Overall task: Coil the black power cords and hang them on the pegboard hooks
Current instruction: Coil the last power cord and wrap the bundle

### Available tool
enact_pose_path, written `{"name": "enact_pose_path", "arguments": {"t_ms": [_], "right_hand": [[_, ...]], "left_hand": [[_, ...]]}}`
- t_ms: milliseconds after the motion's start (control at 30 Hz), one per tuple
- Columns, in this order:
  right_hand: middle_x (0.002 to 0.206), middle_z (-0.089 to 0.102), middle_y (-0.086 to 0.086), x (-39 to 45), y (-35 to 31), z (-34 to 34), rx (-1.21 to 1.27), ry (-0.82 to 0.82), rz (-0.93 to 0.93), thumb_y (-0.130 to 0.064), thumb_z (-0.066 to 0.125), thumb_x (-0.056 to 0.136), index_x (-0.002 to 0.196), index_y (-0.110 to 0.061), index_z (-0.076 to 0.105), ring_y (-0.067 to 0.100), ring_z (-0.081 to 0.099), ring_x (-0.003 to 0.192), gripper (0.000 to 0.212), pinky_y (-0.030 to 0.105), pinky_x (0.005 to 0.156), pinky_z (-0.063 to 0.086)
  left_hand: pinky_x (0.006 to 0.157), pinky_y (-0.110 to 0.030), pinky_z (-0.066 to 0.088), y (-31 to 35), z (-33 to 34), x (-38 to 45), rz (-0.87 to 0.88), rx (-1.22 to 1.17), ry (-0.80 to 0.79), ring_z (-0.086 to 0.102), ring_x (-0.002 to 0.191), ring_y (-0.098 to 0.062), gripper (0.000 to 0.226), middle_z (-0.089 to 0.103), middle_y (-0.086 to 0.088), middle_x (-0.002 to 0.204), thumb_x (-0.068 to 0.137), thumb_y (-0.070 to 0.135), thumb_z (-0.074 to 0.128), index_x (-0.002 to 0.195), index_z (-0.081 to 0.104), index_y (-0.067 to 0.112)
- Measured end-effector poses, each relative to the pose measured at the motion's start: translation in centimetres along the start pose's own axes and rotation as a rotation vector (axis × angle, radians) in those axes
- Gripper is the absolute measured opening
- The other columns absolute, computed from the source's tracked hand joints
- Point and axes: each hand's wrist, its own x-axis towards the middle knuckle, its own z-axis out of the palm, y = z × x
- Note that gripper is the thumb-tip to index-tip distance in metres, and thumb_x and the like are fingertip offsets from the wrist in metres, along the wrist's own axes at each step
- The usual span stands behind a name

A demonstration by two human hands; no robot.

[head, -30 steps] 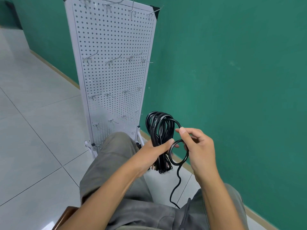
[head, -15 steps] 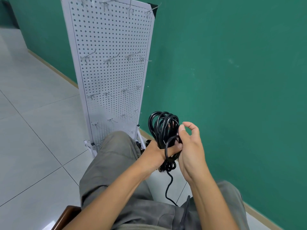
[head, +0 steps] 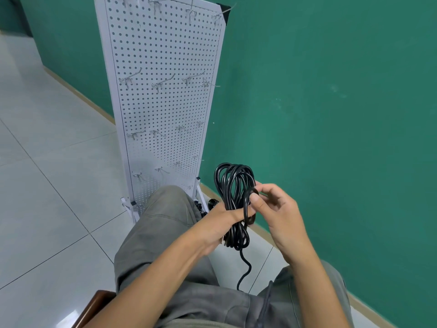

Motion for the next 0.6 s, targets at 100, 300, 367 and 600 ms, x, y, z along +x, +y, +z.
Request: {"name": "enact_pose_path", "arguments": {"t_ms": [100, 300, 367, 600], "right_hand": [[0.115, 0.076, -0.008, 0.2, -0.1, -0.1, -0.028, 0.082, -0.015, -0.003, 0.067, 0.094, 0.087, -0.009, 0.071, 0.017, 0.070, 0.112, 0.010, 0.033, 0.096, 0.056], [0.092, 0.077, 0.003, 0.1, 0.0, 0.1, 0.023, 0.198, -0.032, -0.002, 0.061, 0.098, 0.095, -0.005, 0.069, 0.015, 0.073, 0.083, 0.009, 0.026, 0.072, 0.057], [0.087, 0.074, 0.010, -0.1, -0.3, 0.3, 0.082, 0.202, -0.034, -0.002, 0.059, 0.100, 0.096, -0.002, 0.068, 0.016, 0.071, 0.077, 0.009, 0.024, 0.066, 0.057], [0.092, 0.076, 0.006, -0.3, -1.1, 0.4, 0.230, 0.188, -0.032, -0.019, 0.062, 0.093, 0.098, -0.005, 0.061, 0.015, 0.066, 0.072, 0.015, 0.028, 0.069, 0.059]], "left_hand": [[0.064, -0.019, 0.047, 0.0, -0.1, 0.0, -0.013, 0.005, 0.017, 0.062, 0.080, -0.006, 0.006, 0.069, 0.010, 0.080, 0.097, 0.022, 0.069, 0.102, 0.071, 0.023], [0.079, -0.033, 0.048, -0.2, -0.3, -0.1, -0.010, -0.003, 0.111, 0.065, 0.078, -0.014, 0.012, 0.071, -0.004, 0.081, 0.087, 0.027, 0.081, 0.093, 0.078, 0.018], [0.084, -0.040, 0.049, -0.1, -0.4, 0.0, 0.012, -0.012, 0.130, 0.066, 0.081, -0.017, 0.023, 0.073, -0.007, 0.082, 0.084, 0.031, 0.081, 0.099, 0.077, 0.013], [0.115, -0.049, 0.041, 0.4, -0.2, -0.2, 0.103, 0.016, 0.152, 0.070, 0.112, -0.021, 0.029, 0.079, -0.007, 0.104, 0.087, 0.035, 0.075, 0.104, 0.079, 0.012]]}}
